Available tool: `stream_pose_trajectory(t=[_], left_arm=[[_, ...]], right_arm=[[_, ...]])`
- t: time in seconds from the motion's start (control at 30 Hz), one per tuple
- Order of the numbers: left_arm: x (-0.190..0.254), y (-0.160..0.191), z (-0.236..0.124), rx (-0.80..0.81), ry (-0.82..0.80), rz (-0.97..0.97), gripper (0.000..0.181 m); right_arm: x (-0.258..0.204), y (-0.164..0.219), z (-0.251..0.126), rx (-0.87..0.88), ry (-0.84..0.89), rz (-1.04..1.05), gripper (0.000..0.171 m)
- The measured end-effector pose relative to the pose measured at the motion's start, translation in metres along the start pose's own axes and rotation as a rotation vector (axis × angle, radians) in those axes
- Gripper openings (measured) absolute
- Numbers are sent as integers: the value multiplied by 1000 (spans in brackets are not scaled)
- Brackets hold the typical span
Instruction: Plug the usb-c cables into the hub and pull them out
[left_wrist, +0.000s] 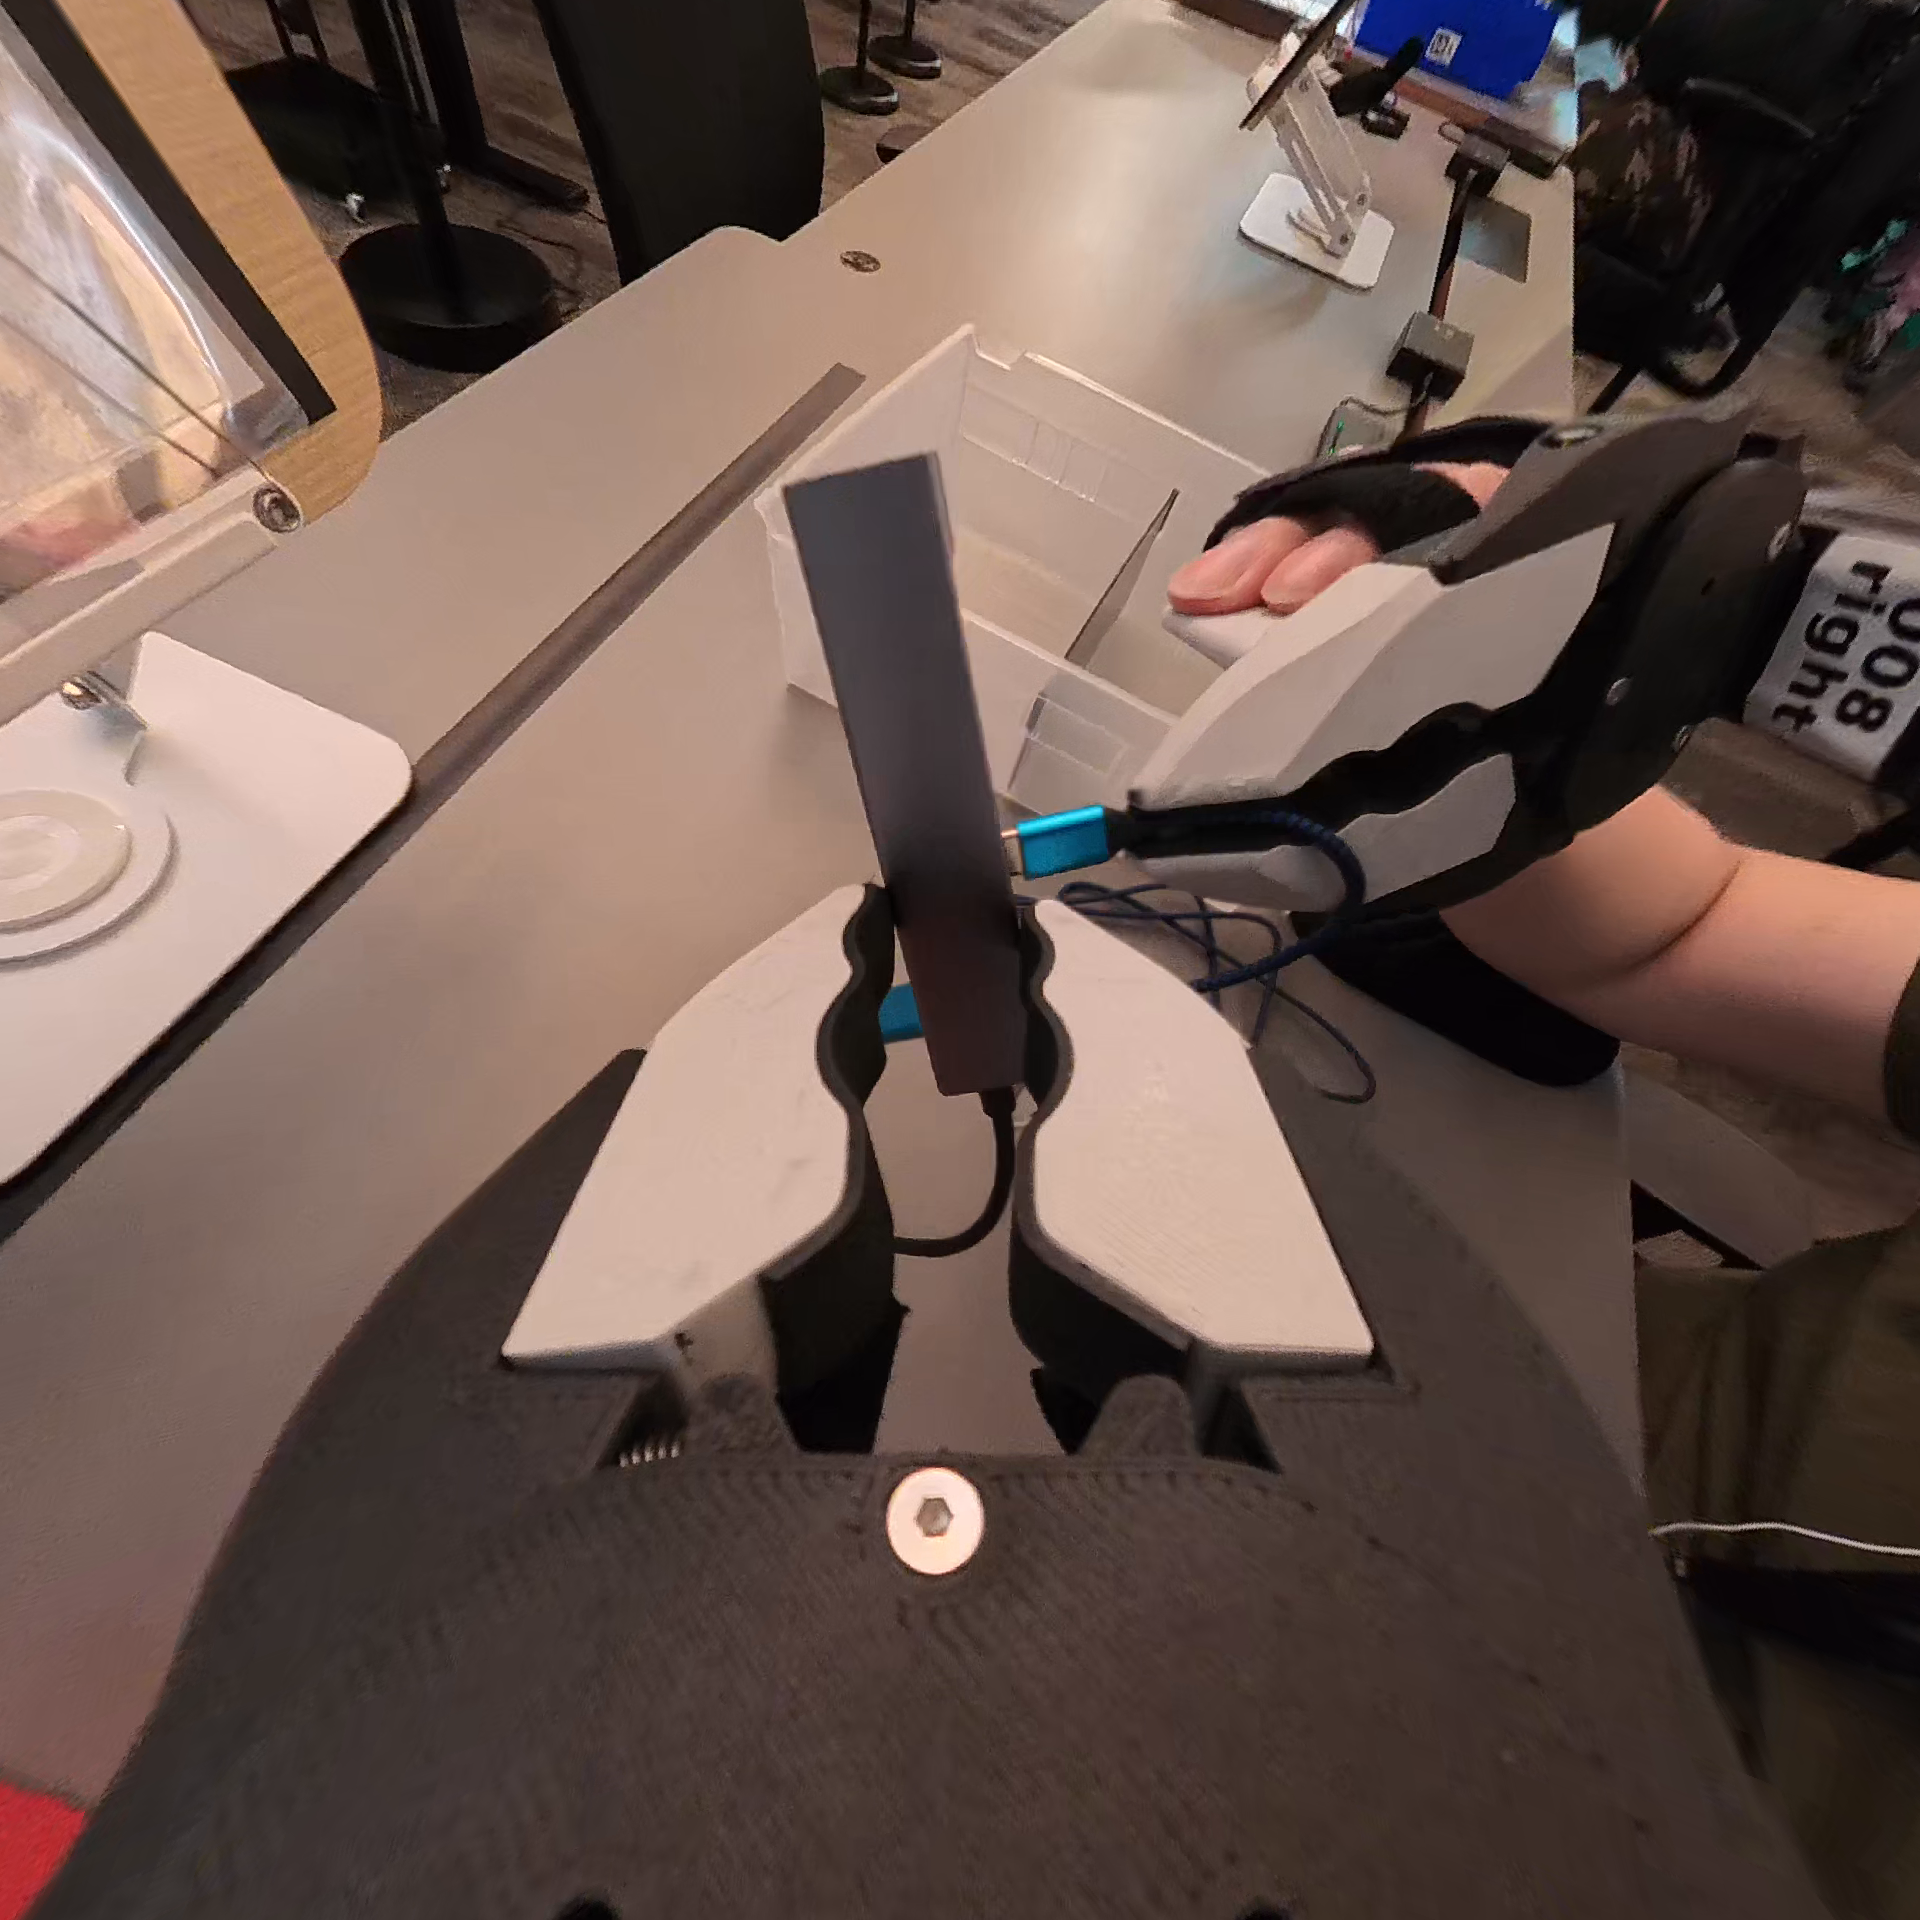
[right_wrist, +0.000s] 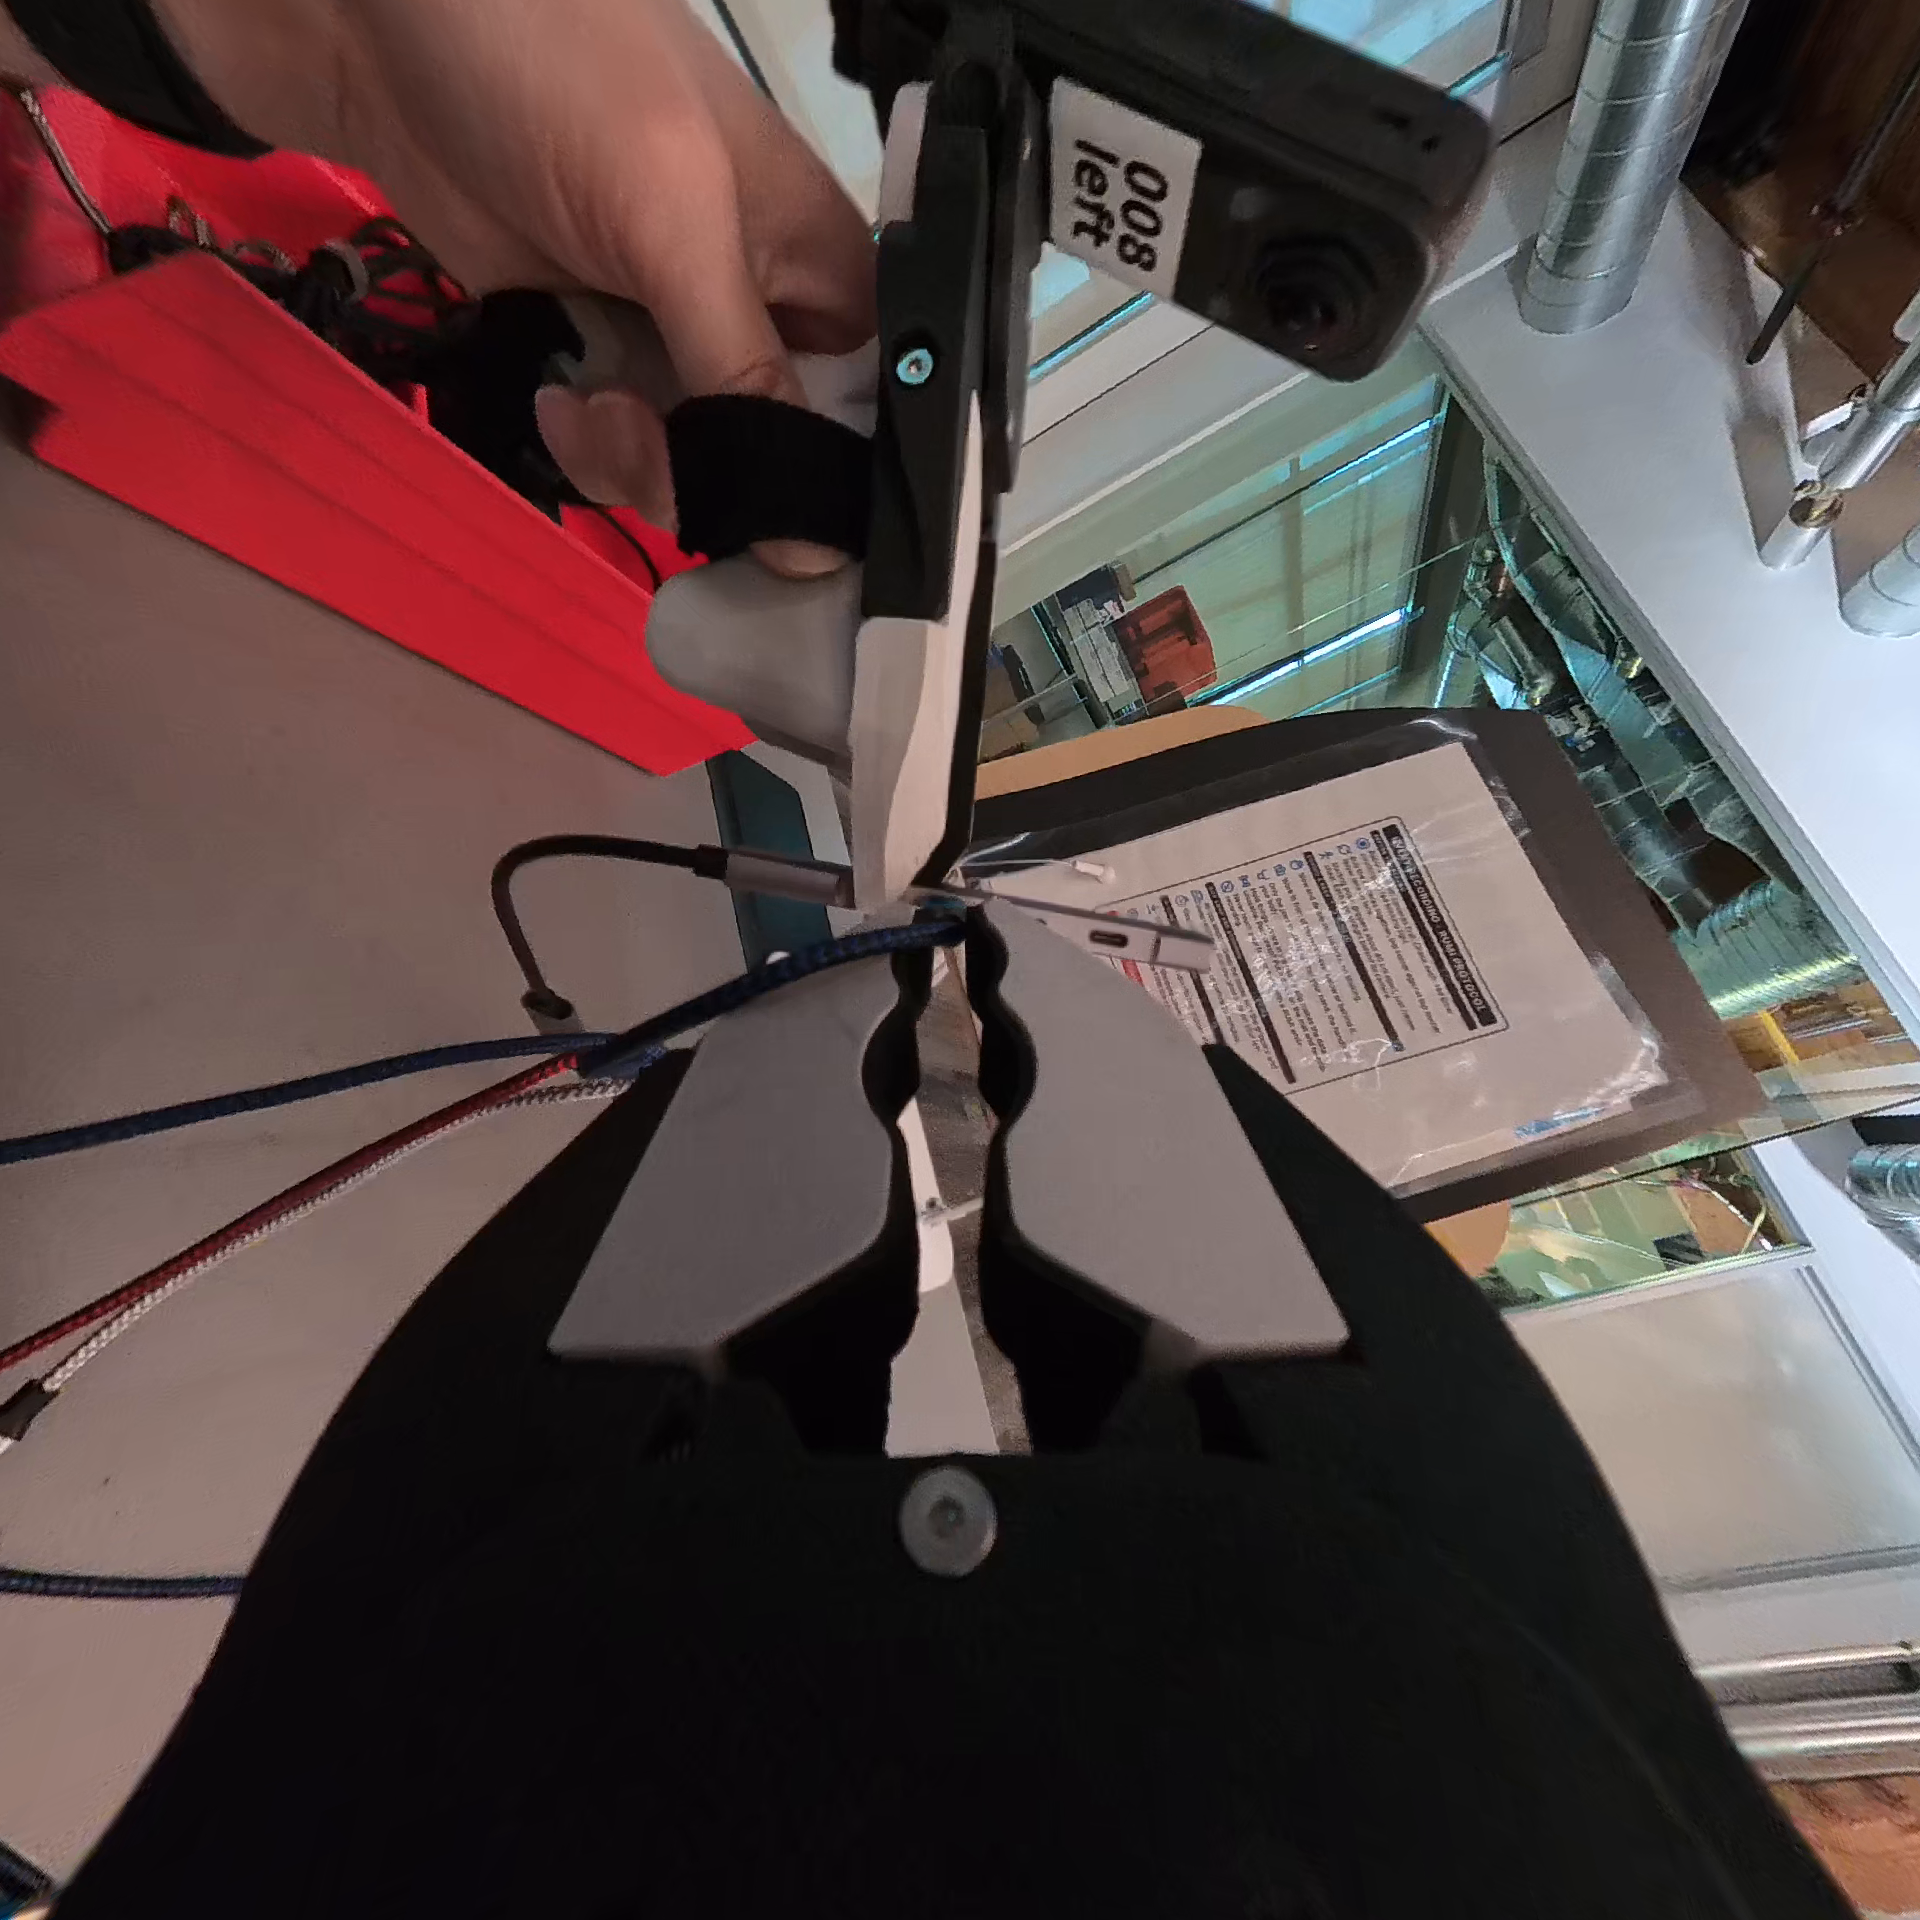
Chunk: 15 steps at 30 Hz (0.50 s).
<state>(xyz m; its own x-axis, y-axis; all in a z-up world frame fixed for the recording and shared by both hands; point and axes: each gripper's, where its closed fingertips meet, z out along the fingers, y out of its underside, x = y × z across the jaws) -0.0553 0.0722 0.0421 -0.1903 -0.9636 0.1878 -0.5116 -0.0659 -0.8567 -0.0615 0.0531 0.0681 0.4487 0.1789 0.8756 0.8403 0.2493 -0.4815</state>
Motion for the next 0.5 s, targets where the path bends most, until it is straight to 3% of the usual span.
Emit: stream_pose_trajectory(t=[0.5], left_arm=[[2,0,-6,-50,-182,165,22]], right_arm=[[-5,-2,0,52,-24,68,7]])
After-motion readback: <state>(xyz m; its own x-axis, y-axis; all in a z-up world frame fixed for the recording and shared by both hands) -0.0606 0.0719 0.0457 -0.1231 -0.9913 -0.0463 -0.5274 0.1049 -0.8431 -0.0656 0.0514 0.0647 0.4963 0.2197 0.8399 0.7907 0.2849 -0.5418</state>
